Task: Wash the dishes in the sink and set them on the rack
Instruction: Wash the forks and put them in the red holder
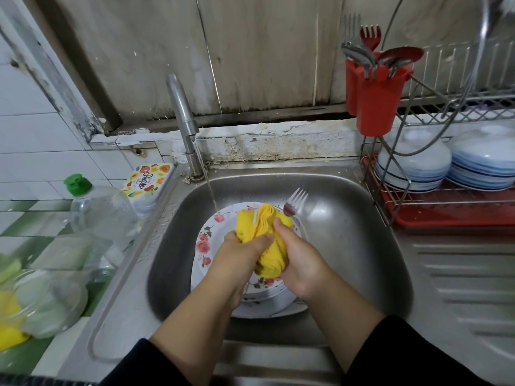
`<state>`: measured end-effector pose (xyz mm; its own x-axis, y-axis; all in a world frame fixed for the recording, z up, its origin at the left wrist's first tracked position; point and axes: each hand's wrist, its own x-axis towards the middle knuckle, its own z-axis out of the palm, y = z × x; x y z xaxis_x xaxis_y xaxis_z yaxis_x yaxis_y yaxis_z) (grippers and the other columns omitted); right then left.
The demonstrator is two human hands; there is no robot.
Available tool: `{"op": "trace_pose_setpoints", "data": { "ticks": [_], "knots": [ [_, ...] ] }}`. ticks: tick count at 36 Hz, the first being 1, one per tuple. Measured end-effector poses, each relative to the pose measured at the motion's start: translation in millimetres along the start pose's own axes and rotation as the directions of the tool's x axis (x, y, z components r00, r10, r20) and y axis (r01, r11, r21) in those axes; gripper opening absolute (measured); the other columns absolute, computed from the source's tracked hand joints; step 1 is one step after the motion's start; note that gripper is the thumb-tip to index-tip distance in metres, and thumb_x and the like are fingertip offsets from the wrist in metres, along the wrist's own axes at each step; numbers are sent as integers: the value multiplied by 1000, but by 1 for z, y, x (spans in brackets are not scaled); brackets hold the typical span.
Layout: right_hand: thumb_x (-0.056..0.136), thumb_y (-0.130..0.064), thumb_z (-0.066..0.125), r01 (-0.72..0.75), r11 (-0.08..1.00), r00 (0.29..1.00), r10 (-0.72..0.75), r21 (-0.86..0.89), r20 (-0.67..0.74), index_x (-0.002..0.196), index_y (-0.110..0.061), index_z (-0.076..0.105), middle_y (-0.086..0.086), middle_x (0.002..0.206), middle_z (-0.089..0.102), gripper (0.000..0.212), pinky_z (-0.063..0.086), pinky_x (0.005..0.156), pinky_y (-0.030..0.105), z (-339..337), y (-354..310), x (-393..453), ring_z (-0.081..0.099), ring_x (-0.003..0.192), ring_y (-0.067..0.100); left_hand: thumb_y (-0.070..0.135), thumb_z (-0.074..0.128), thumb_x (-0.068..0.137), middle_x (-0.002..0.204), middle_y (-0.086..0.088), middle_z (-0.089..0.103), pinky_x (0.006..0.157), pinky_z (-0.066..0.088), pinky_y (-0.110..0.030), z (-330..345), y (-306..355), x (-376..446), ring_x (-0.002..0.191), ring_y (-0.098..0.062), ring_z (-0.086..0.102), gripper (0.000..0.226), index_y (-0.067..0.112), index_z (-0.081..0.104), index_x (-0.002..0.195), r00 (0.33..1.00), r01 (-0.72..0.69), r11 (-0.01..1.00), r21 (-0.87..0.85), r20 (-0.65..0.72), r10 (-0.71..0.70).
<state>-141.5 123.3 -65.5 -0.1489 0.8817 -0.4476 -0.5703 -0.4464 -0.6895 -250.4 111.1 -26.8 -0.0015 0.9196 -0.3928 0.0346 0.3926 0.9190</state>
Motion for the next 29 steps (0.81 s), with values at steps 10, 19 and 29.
{"op": "trace_pose_setpoints", "data": {
  "ticks": [10,19,29],
  "knots": [
    [96,-24,53,100,994,983,-90,54,-163,82,-10,67,13,101,65,25,45,102,41,-11,-7,6,59,102,25,17,70,83,98,-2,70,83,55,-37,-16,-2,-6,90,-23,68,26,21,58,106,998,-64,995,81,4,64],
    [101,-30,42,69,996,983,-60,51,-171,86,-11,60,1,60,58,29,28,32,14,-10,-17,-4,45,38,3,13,69,83,97,-2,71,81,54,-34,-38,4,-13,88,-21,68,31,18,57,110,998,-58,994,88,5,57],
    [95,-19,54,173,969,964,-129,179,-234,90,-10,63,4,71,51,13,48,45,13,-2,-15,-10,53,39,1,14,66,84,88,1,67,61,47,-25,-49,7,-15,76,-15,64,22,19,56,103,996,-86,988,129,-22,90]
  ]
}}
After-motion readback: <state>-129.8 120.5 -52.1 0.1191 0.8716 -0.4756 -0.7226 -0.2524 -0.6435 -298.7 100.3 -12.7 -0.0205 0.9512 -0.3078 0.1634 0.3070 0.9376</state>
